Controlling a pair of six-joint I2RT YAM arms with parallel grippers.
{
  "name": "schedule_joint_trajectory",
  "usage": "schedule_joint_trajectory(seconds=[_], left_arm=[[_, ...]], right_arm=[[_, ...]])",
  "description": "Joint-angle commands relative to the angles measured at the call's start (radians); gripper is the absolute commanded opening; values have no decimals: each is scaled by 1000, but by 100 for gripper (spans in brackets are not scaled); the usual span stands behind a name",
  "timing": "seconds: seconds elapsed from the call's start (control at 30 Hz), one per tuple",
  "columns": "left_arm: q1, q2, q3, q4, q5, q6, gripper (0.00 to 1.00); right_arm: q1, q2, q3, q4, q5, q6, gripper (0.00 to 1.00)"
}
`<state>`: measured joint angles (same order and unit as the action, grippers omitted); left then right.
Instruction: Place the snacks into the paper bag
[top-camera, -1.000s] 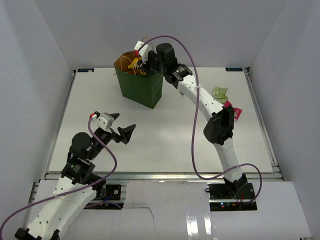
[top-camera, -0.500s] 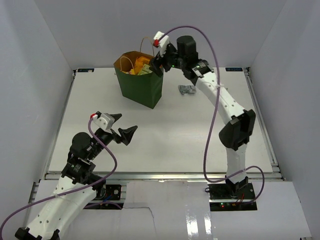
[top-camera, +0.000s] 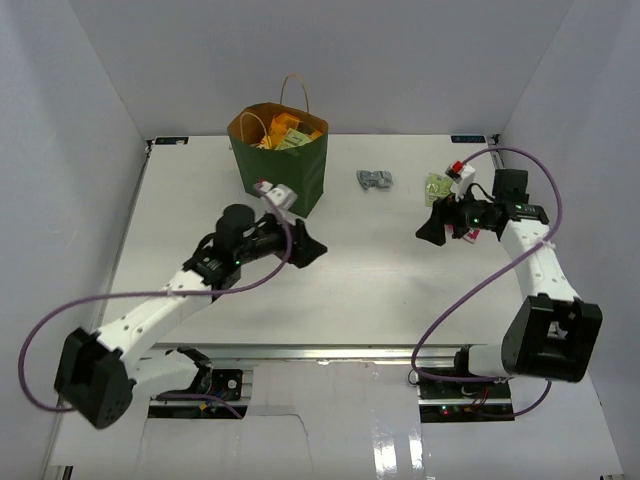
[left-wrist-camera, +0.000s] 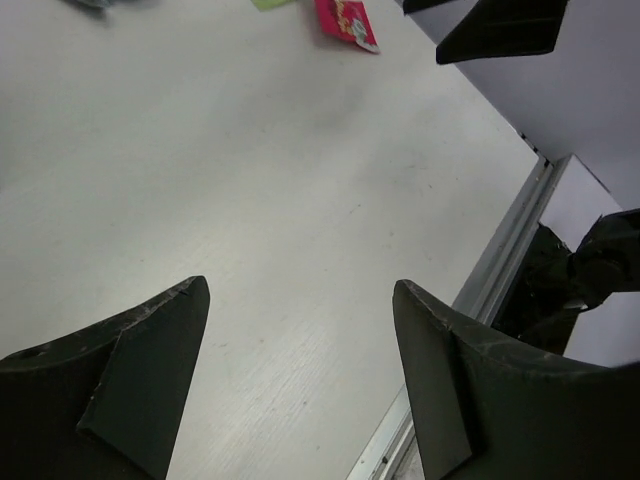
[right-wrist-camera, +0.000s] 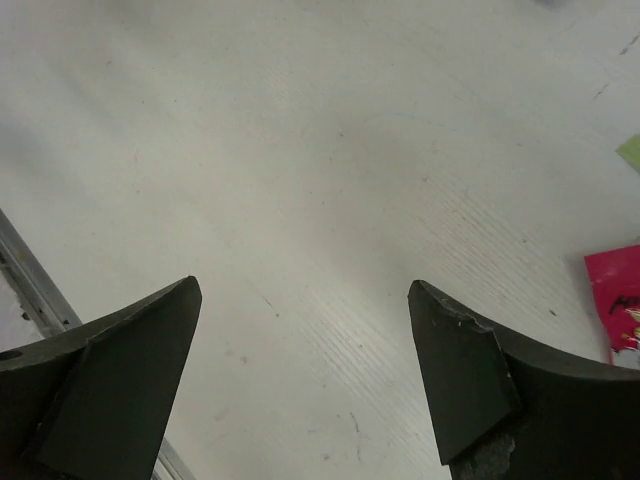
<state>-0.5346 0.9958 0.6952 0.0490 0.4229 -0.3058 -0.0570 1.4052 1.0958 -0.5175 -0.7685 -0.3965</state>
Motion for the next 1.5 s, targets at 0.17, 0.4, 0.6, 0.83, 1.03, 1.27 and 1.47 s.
schedule_joint_trajectory(seconds=[0.17, 0.4, 0.6, 0.83, 1.03, 1.27, 1.47], left_arm=[[-231, 607, 537, -234, -174, 181, 86], [-251, 1114, 1079, -345, -400, 476, 84], [-251, 1354, 1308, -259, -400, 767, 83], [-246, 1434, 1271, 47, -449, 987, 84], [-199, 1509, 1319, 127, -467, 979, 85], [-130, 1589, 1366, 158, -337, 854, 82], [-114, 1635, 1397, 187, -294, 812, 77]], right_arm=[[-132, -290, -96, -125, -180, -315, 90], [-207, -307, -85, -213, -253, -406, 90], [-233, -316, -86, -228, -285, -426, 90], [-254, -318, -89, -234, -314, -432, 90], [-274, -319, -89, -246, -342, -441, 90], [-294, -325, -88, -254, -367, -446, 90], [-323, -325, -85, -277, -394, -464, 90]])
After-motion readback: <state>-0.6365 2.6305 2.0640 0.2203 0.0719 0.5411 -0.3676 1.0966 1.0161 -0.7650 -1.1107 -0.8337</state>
